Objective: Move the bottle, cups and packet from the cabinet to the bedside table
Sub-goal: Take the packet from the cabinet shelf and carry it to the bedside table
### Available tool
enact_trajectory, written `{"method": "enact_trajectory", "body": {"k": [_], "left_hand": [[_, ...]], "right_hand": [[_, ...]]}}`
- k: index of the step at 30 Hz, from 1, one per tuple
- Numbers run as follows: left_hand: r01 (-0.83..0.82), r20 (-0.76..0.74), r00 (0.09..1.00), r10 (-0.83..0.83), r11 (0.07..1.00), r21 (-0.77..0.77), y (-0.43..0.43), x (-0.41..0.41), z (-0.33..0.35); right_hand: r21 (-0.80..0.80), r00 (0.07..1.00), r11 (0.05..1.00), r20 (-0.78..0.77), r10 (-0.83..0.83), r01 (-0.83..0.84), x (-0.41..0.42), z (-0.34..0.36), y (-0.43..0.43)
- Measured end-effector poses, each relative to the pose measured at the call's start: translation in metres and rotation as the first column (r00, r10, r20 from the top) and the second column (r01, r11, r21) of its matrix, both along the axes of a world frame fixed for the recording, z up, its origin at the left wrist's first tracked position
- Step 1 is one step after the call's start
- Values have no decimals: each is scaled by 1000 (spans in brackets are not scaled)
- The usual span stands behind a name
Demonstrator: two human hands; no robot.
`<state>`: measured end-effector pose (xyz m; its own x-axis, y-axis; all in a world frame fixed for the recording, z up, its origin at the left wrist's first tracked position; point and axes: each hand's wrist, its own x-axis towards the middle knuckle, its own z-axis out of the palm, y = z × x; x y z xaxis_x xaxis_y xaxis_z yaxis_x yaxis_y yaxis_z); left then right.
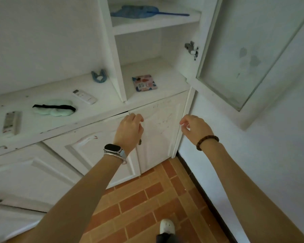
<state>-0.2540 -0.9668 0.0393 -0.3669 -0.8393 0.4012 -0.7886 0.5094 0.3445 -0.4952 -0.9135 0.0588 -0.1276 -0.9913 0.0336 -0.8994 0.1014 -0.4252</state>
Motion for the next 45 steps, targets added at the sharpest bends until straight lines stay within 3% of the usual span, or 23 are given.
{"method": "enact_trajectory", "body": {"k": [10,16,24,35,45], "left_hand": [[-47,-55,997,47,999,6,-74,-46,-1],[-67,1,998,67,997,46,-125,-51,-13],[-84,71,994,79,995,61,-190,-54,-29],[-48,202,979,31,996,76,-224,-52,-51],[-75,217,975,51,991,107,-223,-57,-49]], "right_hand": [[-28,989,994,100,106,-104,-27,11,-114],[-54,973,993,199,115,-106,-19,5,-182],[-58,929,997,363,68,-50,0,2,-268],[-14,896,997,439,69,-70,20,-9,-336],[100,874,994,478,-86,43,28,-23,-362]]}}
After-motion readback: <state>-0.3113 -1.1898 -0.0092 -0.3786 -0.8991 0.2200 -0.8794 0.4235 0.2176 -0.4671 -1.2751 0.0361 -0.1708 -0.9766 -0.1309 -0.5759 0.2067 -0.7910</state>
